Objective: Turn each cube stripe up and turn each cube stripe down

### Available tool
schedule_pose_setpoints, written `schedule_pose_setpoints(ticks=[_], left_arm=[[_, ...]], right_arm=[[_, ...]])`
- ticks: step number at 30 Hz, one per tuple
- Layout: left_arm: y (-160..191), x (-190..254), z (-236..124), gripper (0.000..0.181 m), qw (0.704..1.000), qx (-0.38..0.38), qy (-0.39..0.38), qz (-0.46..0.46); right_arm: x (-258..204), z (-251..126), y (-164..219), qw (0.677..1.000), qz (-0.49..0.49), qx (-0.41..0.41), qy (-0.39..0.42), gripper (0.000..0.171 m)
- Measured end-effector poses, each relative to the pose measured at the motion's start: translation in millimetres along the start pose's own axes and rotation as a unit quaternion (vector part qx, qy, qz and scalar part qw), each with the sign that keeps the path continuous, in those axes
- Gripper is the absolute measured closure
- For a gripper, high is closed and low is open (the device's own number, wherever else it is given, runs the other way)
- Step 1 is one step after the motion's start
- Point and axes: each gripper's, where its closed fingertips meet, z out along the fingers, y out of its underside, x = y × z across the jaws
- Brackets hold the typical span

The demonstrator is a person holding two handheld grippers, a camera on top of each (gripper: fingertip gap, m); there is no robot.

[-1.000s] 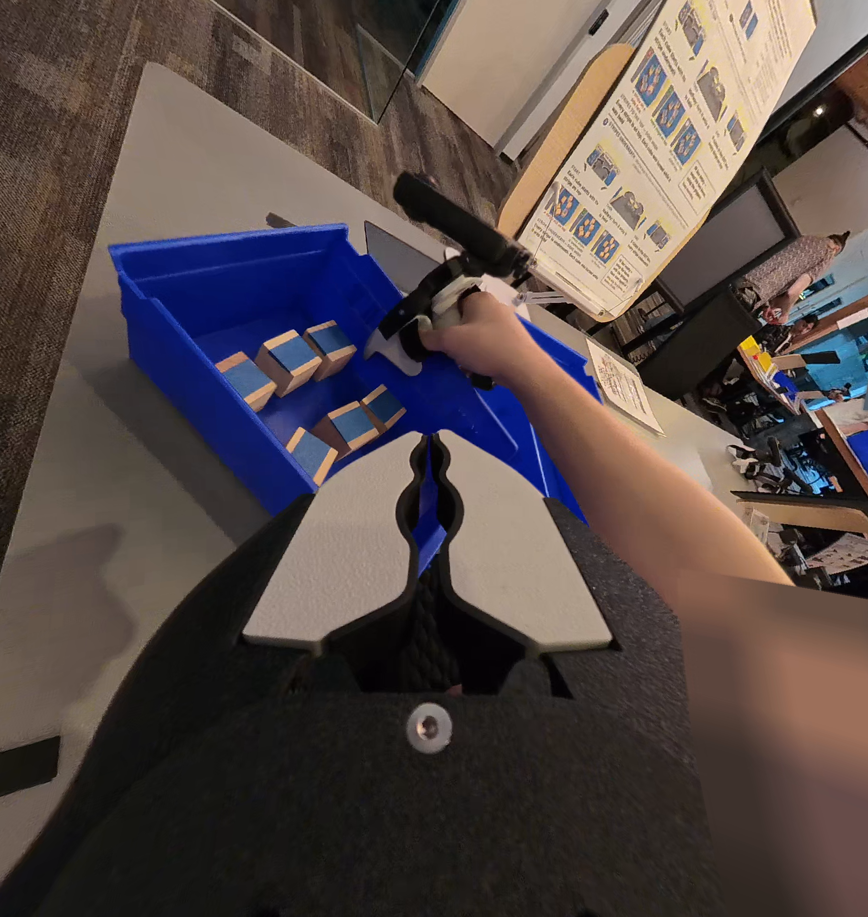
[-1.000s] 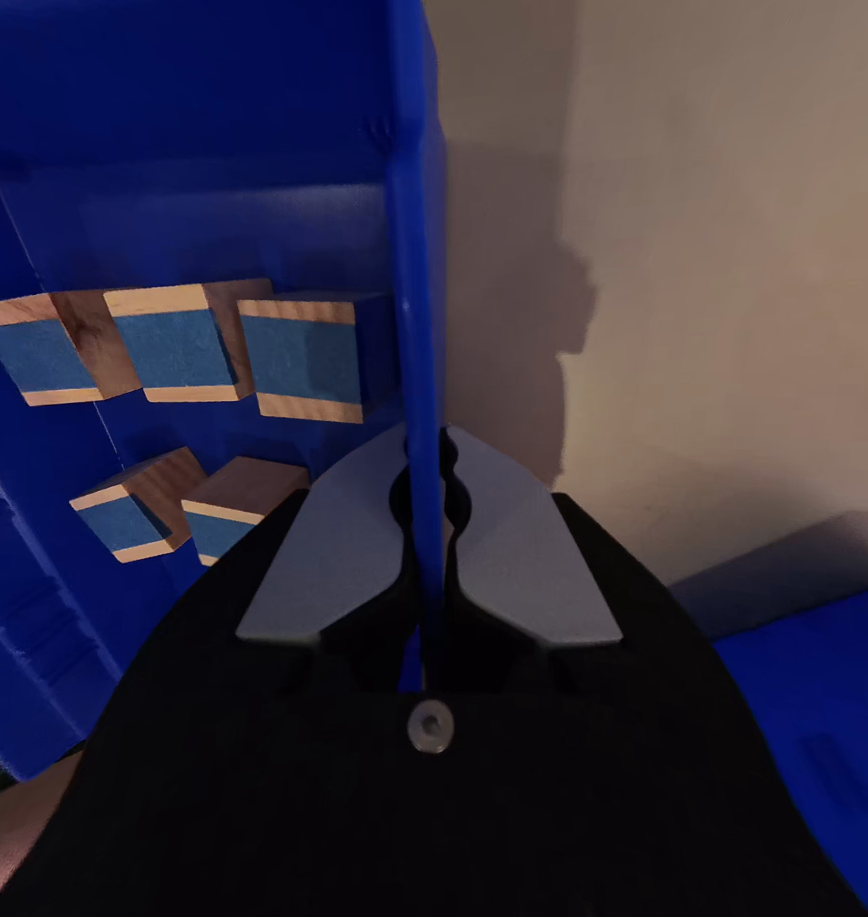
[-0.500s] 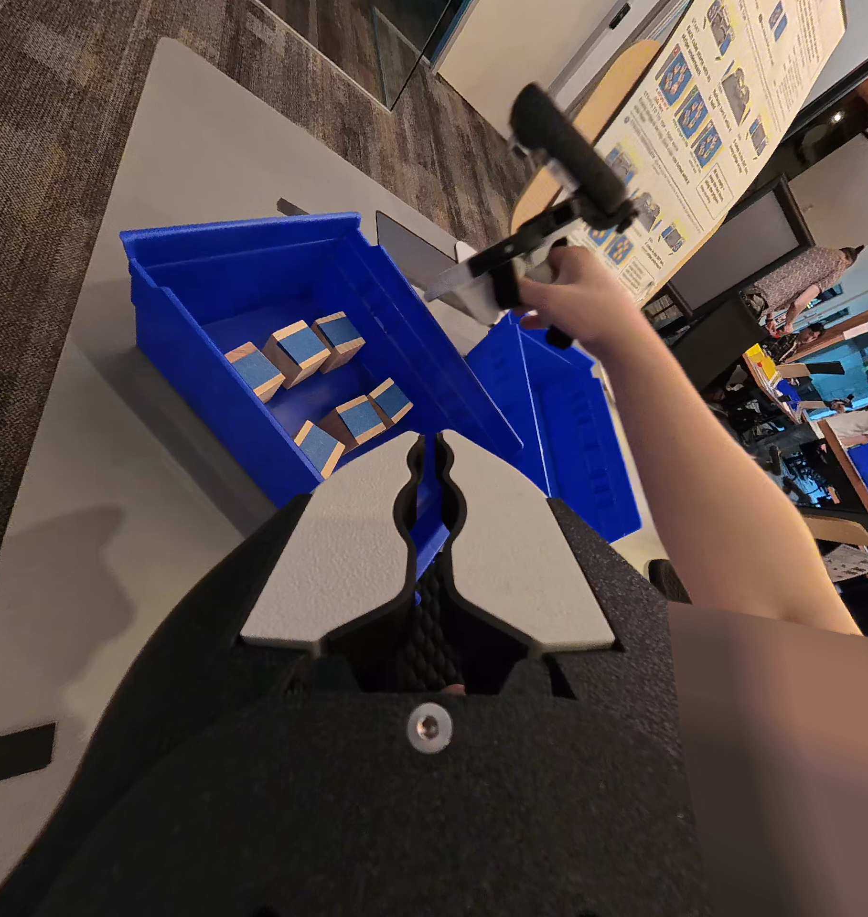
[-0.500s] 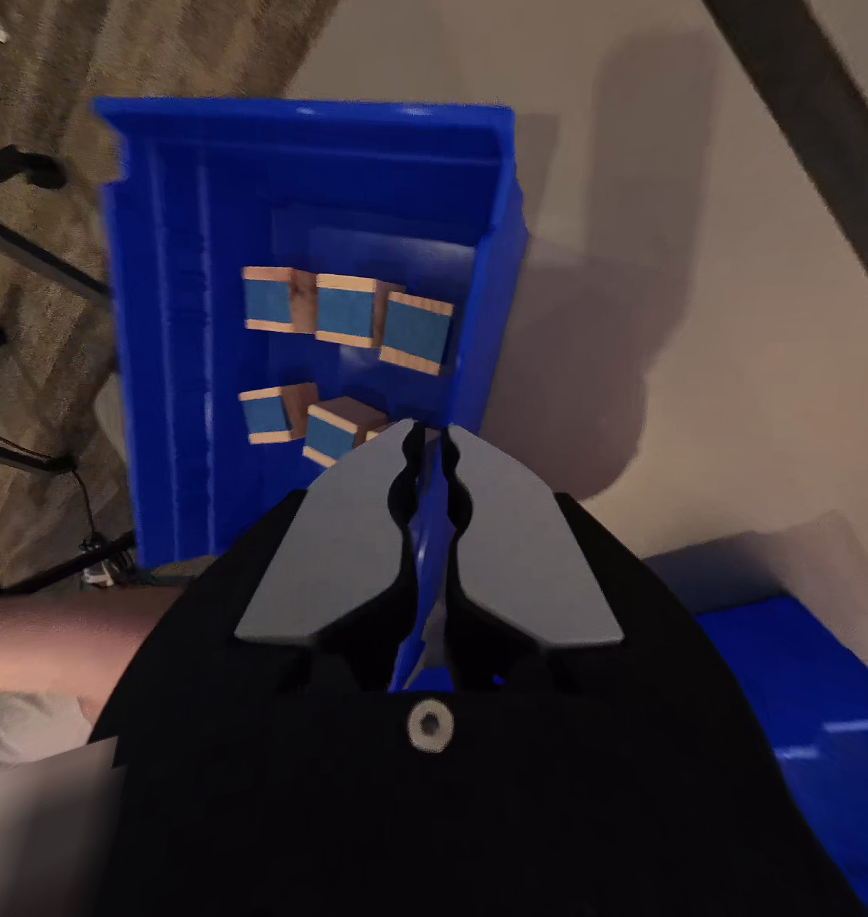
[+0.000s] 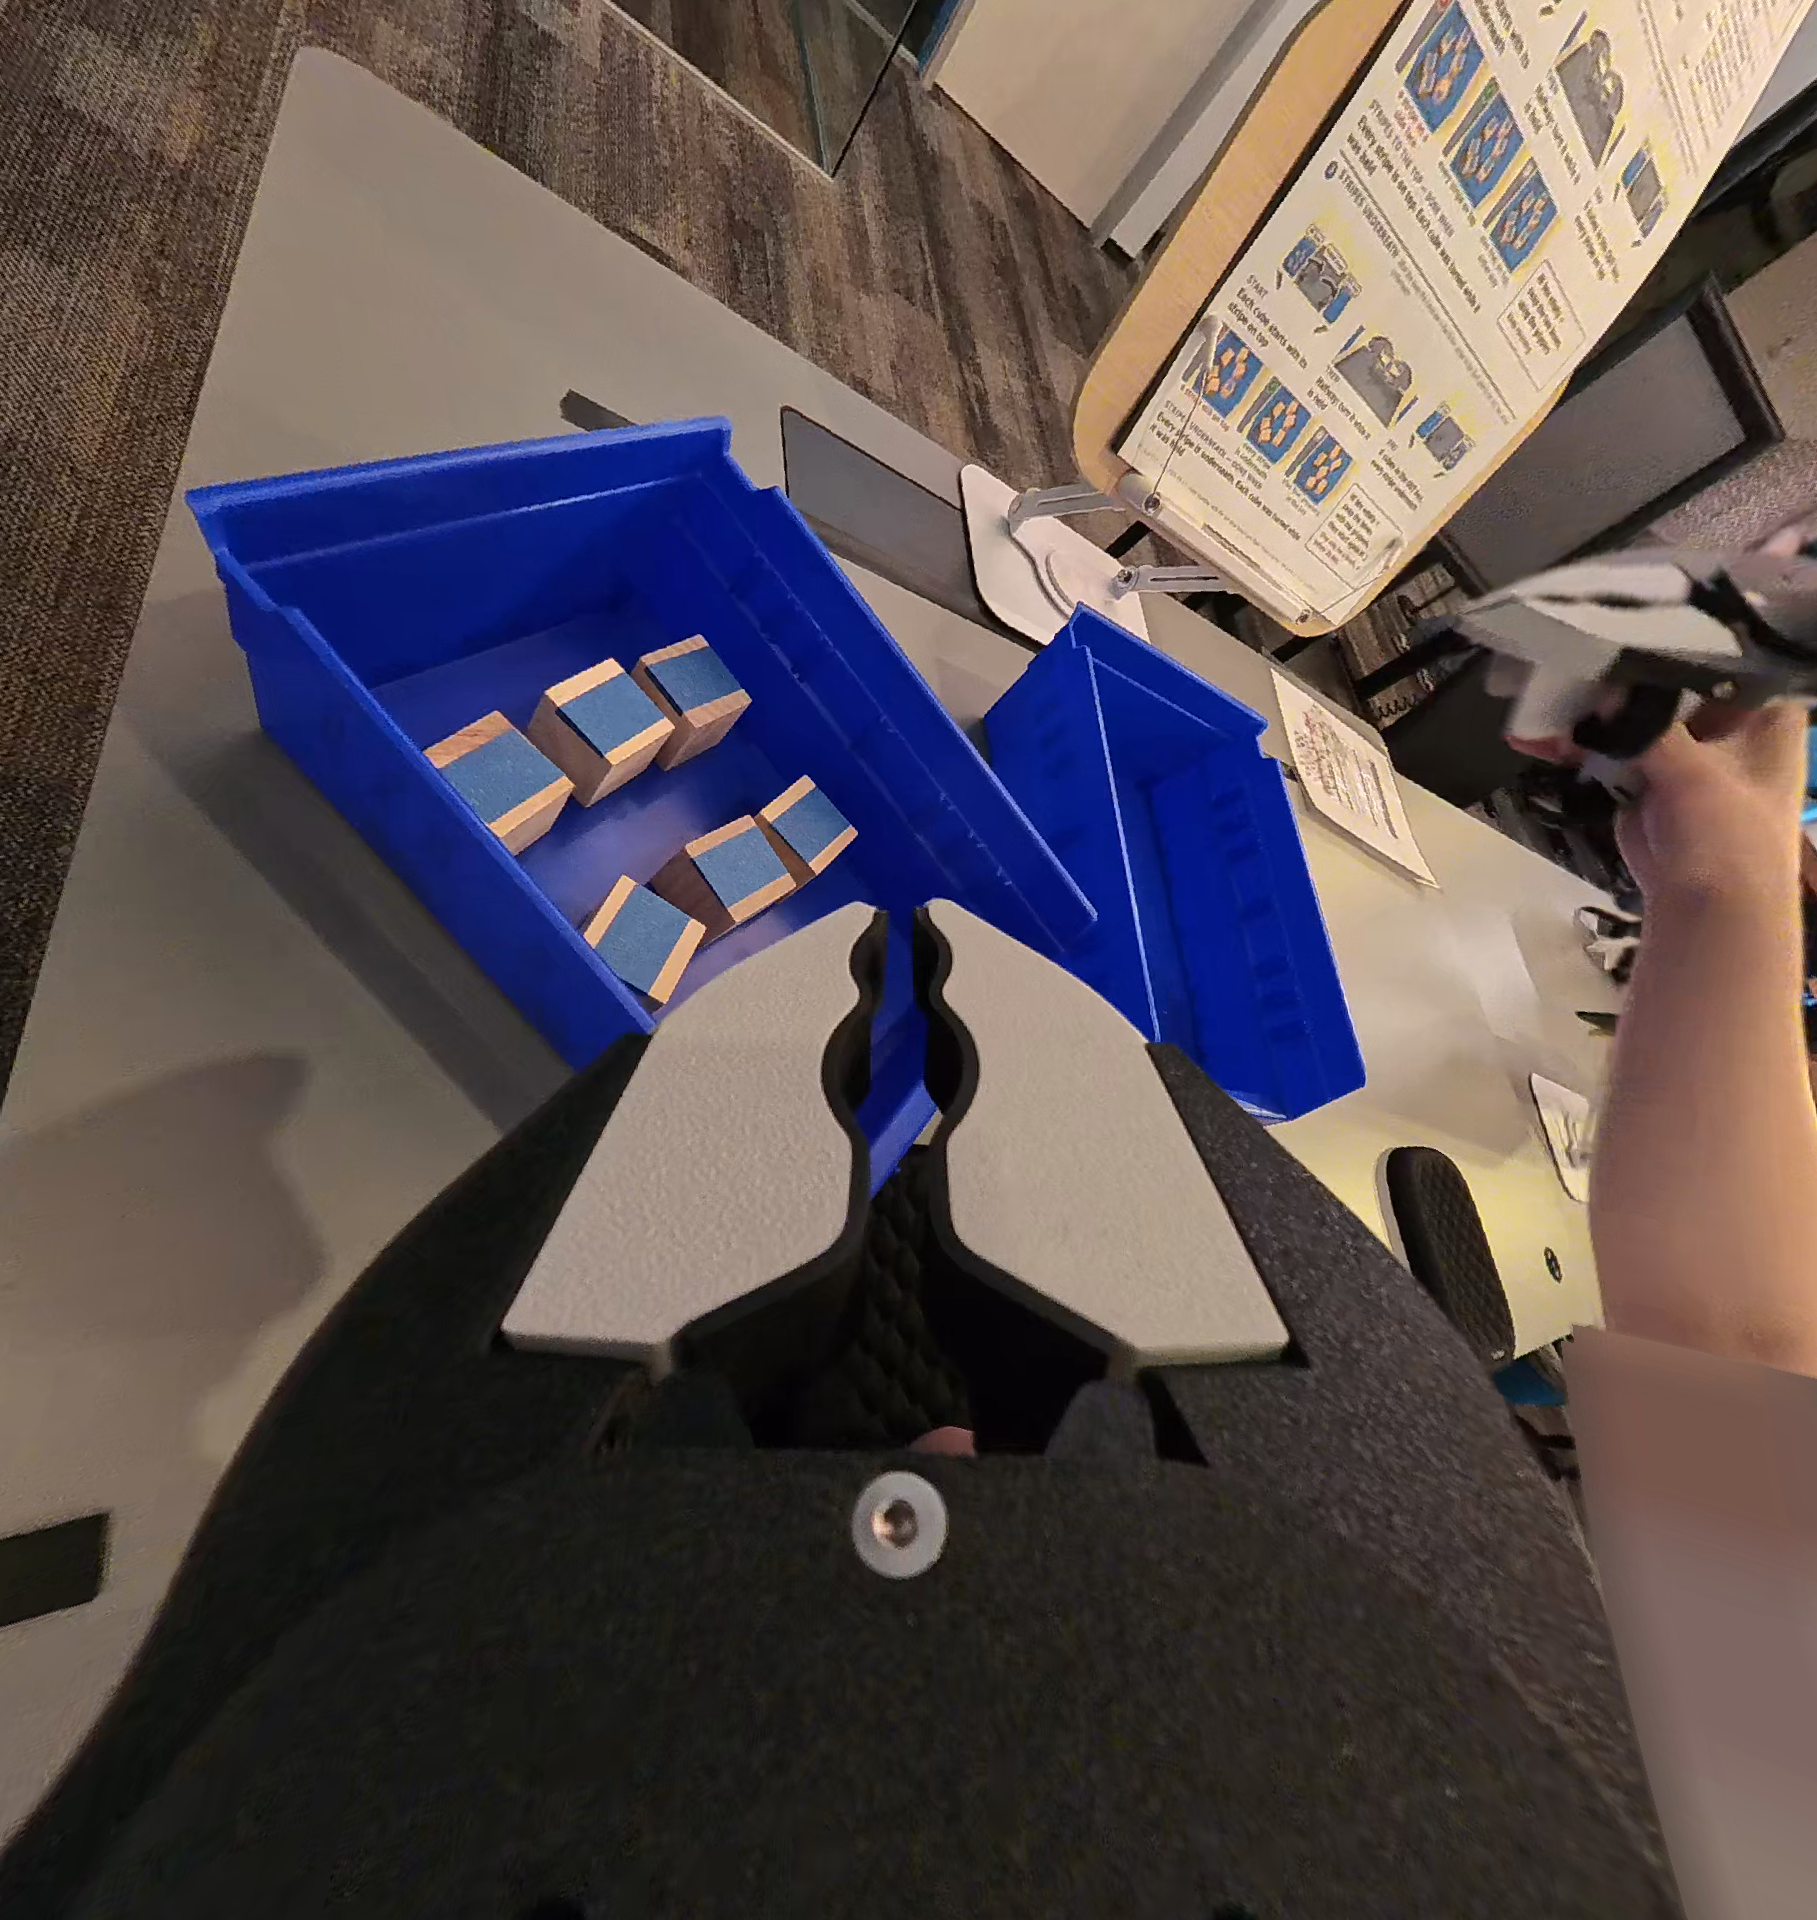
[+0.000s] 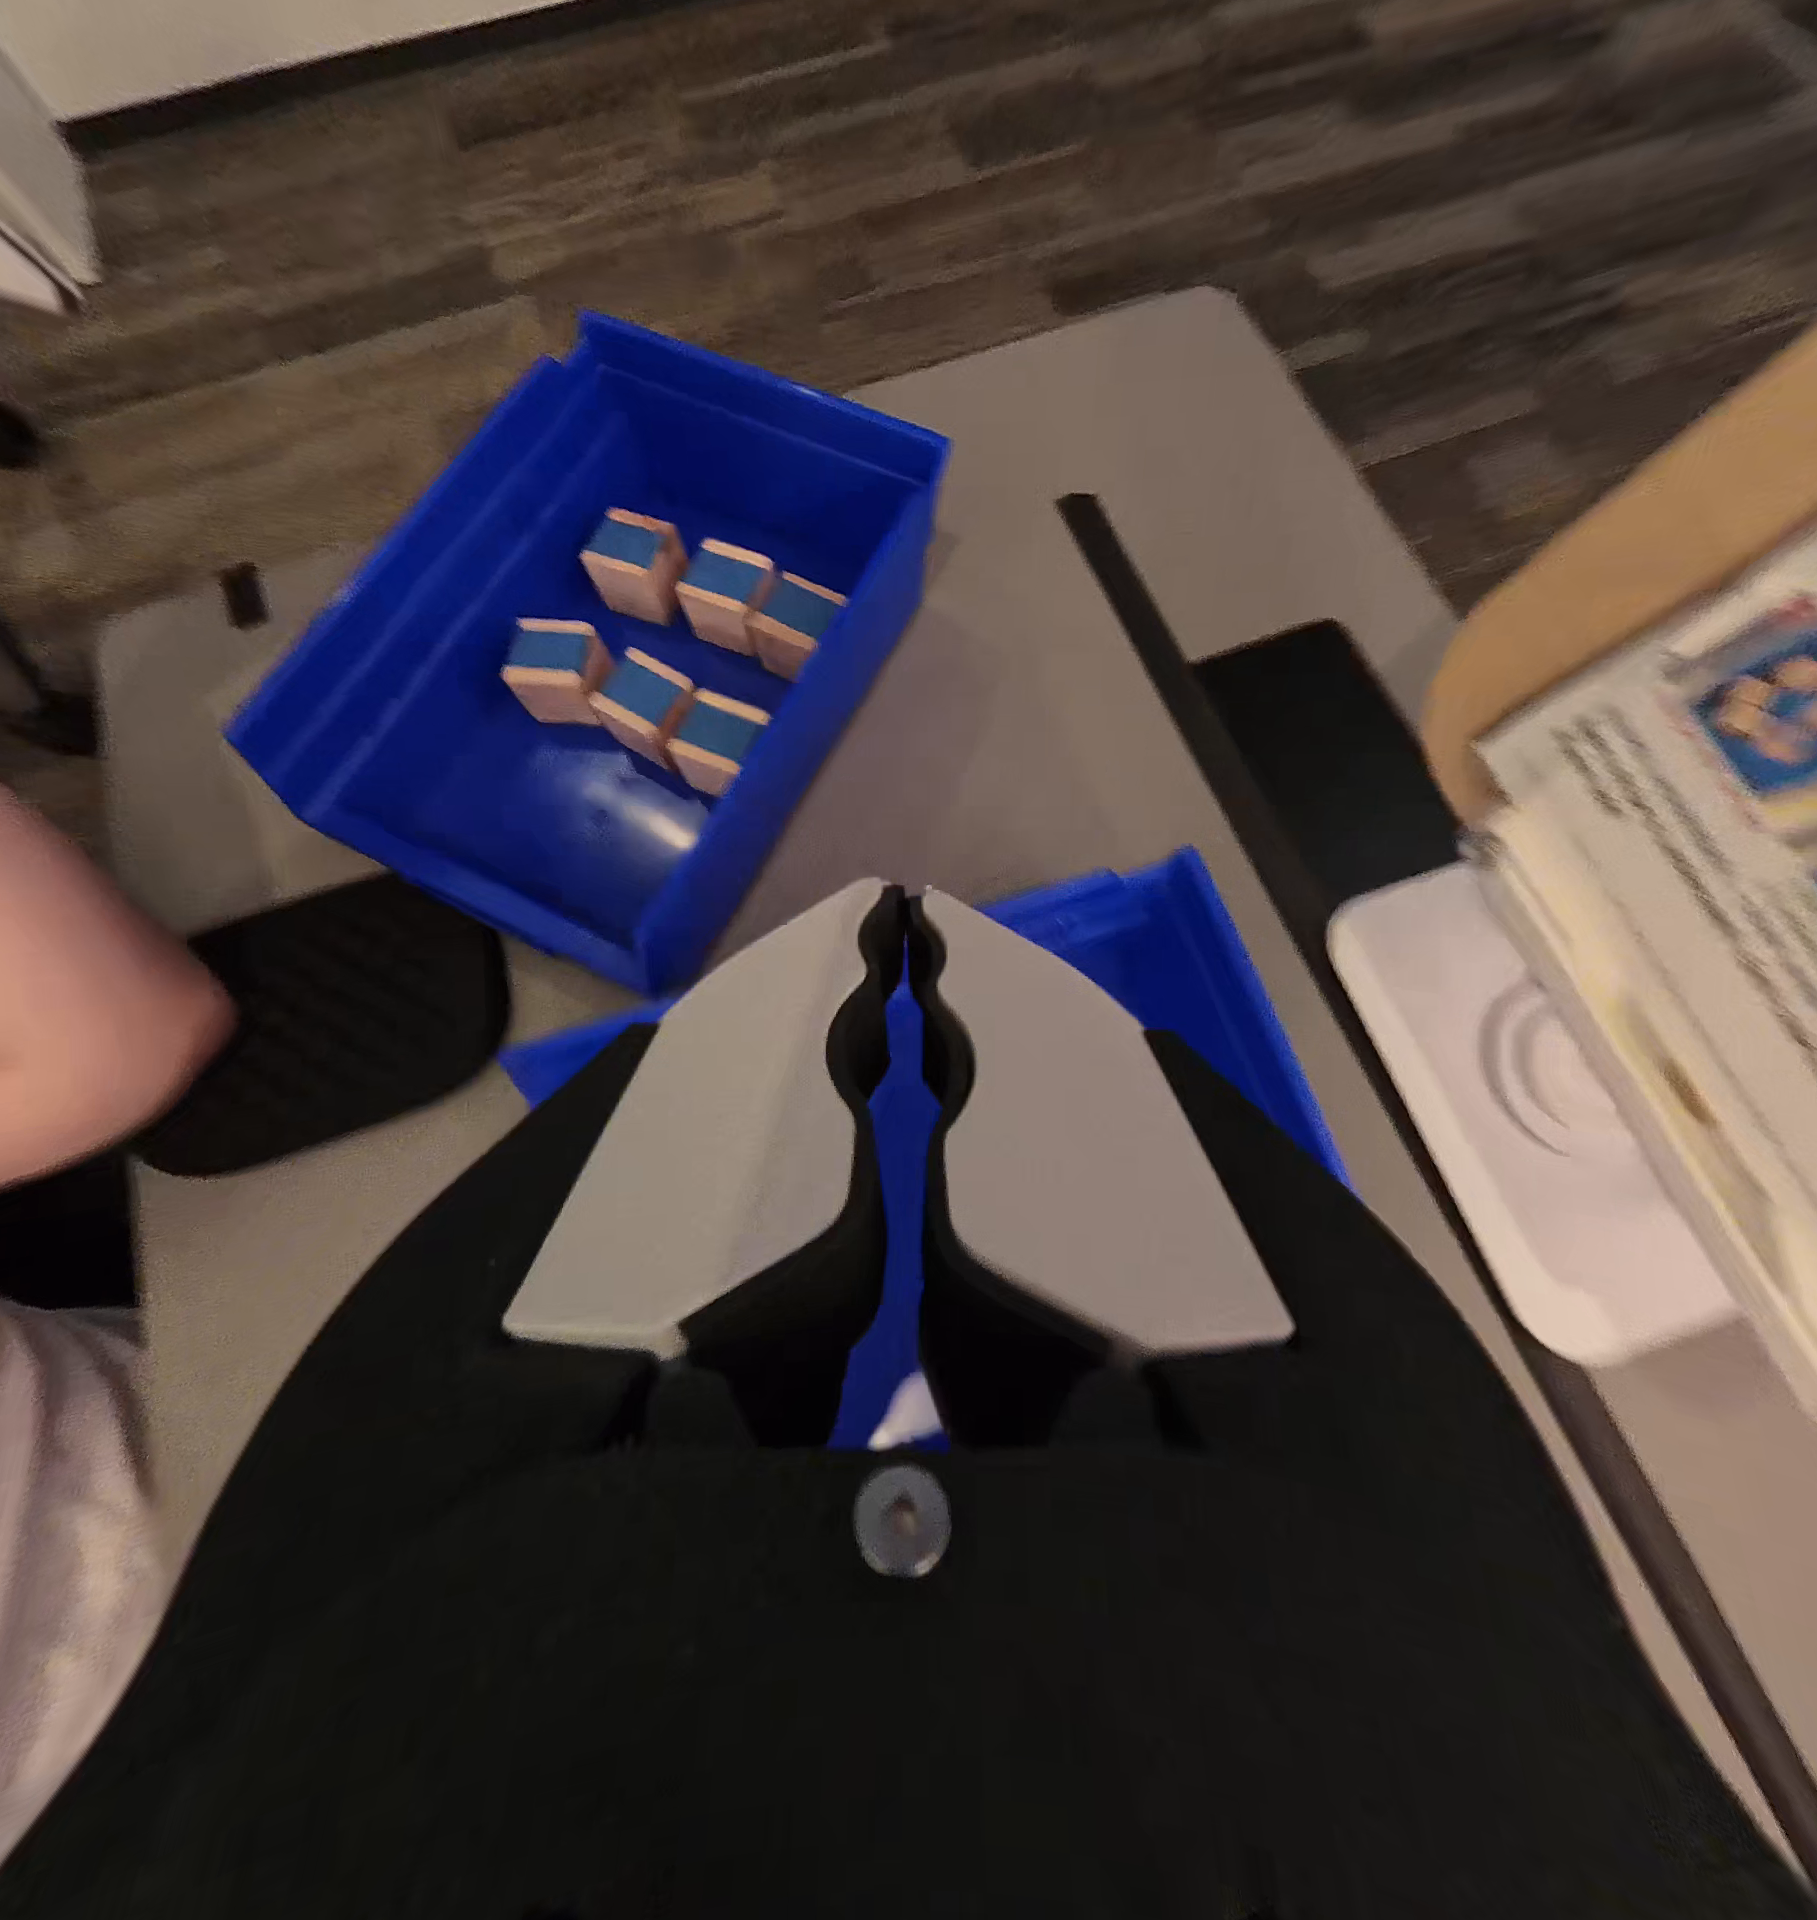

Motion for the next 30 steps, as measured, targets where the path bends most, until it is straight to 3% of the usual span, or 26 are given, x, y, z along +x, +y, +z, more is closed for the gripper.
schedule_pose_setpoints(ticks=[6, 8, 9, 12, 15, 18, 21, 23, 26, 30], left_arm=[[0.9, -7.5, -3.7, 0.176, 1.0, 0.006, -0.006, -0.018], [0.7, -11.2, -6.5, 0.177, 1.0, 0.012, -0.008, -0.025], [0.6, -13.1, -7.9, 0.177, 0.999, 0.015, -0.01, -0.029], [1.3, -17.5, -11.3, 0.177, 0.999, 0.021, -0.013, -0.038], [2.7, -19.4, -13.5, 0.177, 0.999, 0.023, -0.014, -0.042], [4.5, -19.7, -15.5, 0.177, 0.999, 0.024, -0.013, -0.043], [4.5, -18.9, -16.5, 0.177, 0.999, 0.025, -0.011, -0.042], [4.1, -18.8, -15.6, 0.177, 0.999, 0.025, -0.012, -0.042], [3.2, -16.5, -12.0, 0.176, 0.999, 0.019, -0.011, -0.037], [2.2, -9.9, -8.0, 0.176, 1.0, 0.012, -0.01, -0.022]], right_arm=[[22.3, -63.4, 103.5, 0.997, 0.019, -0.03, 0.064, 0.16], [25.7, -67.5, 139.5, 0.995, 0.082, -0.038, 0.048, 0.163], [30.3, -68.1, 155.2, 0.991, 0.11, -0.043, 0.058, 0.171], [42.2, -61.5, 195.0, 0.973, 0.177, -0.086, 0.118, 0.171], [42.0, -42.1, 209.0, 0.954, 0.238, -0.12, 0.137, 0.152], [47.8, -29.1, 219.5, 0.93, 0.272, -0.183, 0.166, 0.121], [57.9, -19.3, 230.7, 0.907, 0.294, -0.229, 0.196, 0.114], [53.8, -5.4, 242.2, 0.892, 0.326, -0.262, 0.173, 0.119], [36.5, 17.2, 248.5, 0.873, 0.387, -0.28, 0.095, 0.145], [60.2, 3.2, 264.7, 0.861, 0.358, -0.329, 0.148, 0.163]])
